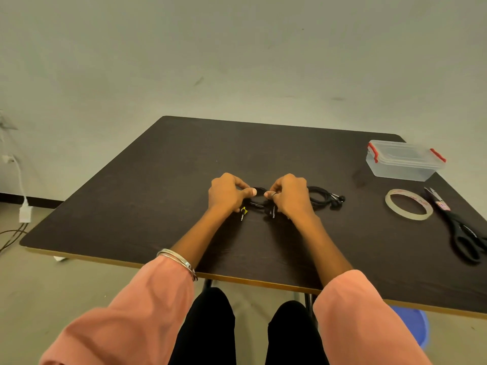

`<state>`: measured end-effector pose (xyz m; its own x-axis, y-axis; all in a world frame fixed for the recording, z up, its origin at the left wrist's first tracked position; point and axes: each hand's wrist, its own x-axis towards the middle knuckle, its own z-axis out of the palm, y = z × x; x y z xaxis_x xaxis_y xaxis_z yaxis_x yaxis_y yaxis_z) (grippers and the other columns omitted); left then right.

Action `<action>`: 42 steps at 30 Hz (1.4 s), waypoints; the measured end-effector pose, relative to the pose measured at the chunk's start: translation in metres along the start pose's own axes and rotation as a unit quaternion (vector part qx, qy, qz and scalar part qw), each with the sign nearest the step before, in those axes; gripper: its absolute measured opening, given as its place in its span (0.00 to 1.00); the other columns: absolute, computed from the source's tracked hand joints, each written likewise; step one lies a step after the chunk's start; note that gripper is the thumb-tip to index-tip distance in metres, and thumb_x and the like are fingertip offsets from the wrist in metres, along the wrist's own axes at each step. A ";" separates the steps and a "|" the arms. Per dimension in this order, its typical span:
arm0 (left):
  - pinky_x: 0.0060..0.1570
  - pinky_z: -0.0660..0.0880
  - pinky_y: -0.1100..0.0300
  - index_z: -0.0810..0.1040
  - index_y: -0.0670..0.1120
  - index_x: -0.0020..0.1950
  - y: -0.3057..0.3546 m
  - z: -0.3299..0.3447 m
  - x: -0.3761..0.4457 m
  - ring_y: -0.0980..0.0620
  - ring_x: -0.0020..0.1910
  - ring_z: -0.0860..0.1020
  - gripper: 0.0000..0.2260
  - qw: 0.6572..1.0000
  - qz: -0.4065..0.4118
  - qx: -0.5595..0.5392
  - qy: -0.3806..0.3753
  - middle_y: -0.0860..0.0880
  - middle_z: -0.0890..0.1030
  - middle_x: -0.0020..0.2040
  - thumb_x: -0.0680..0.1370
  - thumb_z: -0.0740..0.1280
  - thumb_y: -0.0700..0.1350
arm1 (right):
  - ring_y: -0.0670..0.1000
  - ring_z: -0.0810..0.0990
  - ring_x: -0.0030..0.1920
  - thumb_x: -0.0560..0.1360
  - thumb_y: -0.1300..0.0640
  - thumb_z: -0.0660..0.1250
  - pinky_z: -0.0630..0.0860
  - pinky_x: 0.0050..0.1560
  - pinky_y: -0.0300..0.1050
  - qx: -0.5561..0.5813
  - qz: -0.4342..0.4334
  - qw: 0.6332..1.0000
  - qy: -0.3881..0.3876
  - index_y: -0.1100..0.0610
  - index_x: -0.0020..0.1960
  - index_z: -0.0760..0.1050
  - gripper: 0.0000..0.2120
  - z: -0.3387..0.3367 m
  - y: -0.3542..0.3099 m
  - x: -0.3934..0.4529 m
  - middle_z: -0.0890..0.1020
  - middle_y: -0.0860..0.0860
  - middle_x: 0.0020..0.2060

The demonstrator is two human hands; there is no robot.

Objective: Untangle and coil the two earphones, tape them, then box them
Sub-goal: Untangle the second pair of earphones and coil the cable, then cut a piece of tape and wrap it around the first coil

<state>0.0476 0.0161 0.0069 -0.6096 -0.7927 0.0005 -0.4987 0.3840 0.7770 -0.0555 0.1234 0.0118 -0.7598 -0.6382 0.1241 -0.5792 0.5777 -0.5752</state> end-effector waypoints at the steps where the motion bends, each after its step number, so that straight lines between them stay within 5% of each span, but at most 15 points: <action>1: 0.36 0.80 0.59 0.84 0.49 0.45 -0.001 0.000 0.001 0.53 0.23 0.76 0.08 1.000 -0.002 -0.012 0.001 0.49 0.83 0.40 0.71 0.75 0.52 | 0.55 0.81 0.38 0.73 0.55 0.72 0.81 0.46 0.50 0.001 -0.003 1.000 0.000 0.61 0.43 0.82 0.08 -0.002 0.001 -0.002 0.82 0.57 0.39; 6: 0.43 0.81 0.54 0.84 0.46 0.44 0.000 0.001 -0.001 0.51 0.23 0.77 0.13 0.999 -0.017 -0.043 0.018 0.48 0.79 0.29 0.74 0.71 0.55 | 0.52 0.79 0.38 0.77 0.56 0.68 0.73 0.42 0.42 0.012 -0.027 0.999 0.034 0.62 0.45 0.83 0.10 -0.017 0.004 -0.009 0.80 0.52 0.36; 10: 0.44 0.74 0.55 0.84 0.47 0.47 0.011 0.001 -0.006 0.44 0.45 0.81 0.13 0.996 0.006 0.035 0.079 0.46 0.83 0.46 0.76 0.68 0.56 | 0.50 0.80 0.35 0.76 0.55 0.69 0.78 0.47 0.45 0.045 -0.036 0.995 0.077 0.59 0.42 0.83 0.09 -0.037 0.012 -0.014 0.81 0.52 0.32; 14: 0.41 0.70 0.58 0.82 0.50 0.45 0.038 0.016 -0.015 0.48 0.44 0.80 0.08 0.977 0.139 0.044 0.152 0.48 0.81 0.47 0.78 0.65 0.49 | 0.51 0.83 0.38 0.75 0.54 0.70 0.80 0.48 0.50 0.110 0.011 0.982 0.151 0.57 0.42 0.83 0.08 -0.073 0.047 -0.014 0.84 0.51 0.34; 20: 0.43 0.68 0.62 0.84 0.48 0.46 0.092 0.080 -0.037 0.56 0.38 0.73 0.05 0.947 0.317 -0.020 0.052 0.52 0.76 0.39 0.76 0.68 0.46 | 0.55 0.82 0.47 0.75 0.53 0.69 0.74 0.51 0.47 0.062 0.086 0.963 0.247 0.60 0.48 0.83 0.10 -0.125 0.131 -0.028 0.85 0.56 0.43; 24: 0.49 0.71 0.61 0.83 0.44 0.52 0.113 0.127 -0.046 0.52 0.43 0.78 0.07 0.930 0.367 -0.028 -0.016 0.46 0.81 0.44 0.76 0.68 0.42 | 0.57 0.81 0.52 0.76 0.54 0.69 0.70 0.53 0.41 0.000 0.085 0.972 0.221 0.63 0.54 0.81 0.13 -0.137 0.165 -0.040 0.84 0.57 0.49; 31: 0.64 0.66 0.52 0.75 0.44 0.66 0.127 0.172 -0.040 0.47 0.63 0.73 0.15 0.904 0.418 0.093 -0.012 0.45 0.79 0.61 0.79 0.64 0.42 | 0.60 0.72 0.58 0.76 0.51 0.66 0.65 0.57 0.53 -0.188 0.074 0.970 0.133 0.57 0.52 0.81 0.11 -0.121 0.194 -0.026 0.78 0.56 0.56; 37: 0.72 0.53 0.47 0.77 0.44 0.65 0.120 0.181 -0.032 0.47 0.67 0.72 0.16 0.886 0.432 0.159 0.058 0.45 0.80 0.61 0.78 0.66 0.45 | 0.56 0.71 0.59 0.76 0.63 0.63 0.63 0.59 0.50 -0.168 0.026 0.978 0.117 0.56 0.57 0.79 0.11 -0.121 0.198 -0.024 0.78 0.54 0.57; 42: 0.72 0.48 0.46 0.82 0.47 0.58 0.115 0.180 -0.033 0.49 0.65 0.72 0.11 0.893 0.432 0.118 0.050 0.49 0.84 0.53 0.77 0.67 0.47 | 0.56 0.75 0.54 0.75 0.62 0.67 0.70 0.55 0.55 -0.076 -0.050 0.984 0.152 0.59 0.53 0.81 0.08 -0.119 0.195 -0.029 0.81 0.55 0.50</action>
<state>-0.1006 0.1713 -0.0174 -0.7771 -0.1858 0.6014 0.0074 0.9527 0.3040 -0.1813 0.3153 -0.0082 -0.7372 -0.5270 0.4228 -0.6749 0.6039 -0.4240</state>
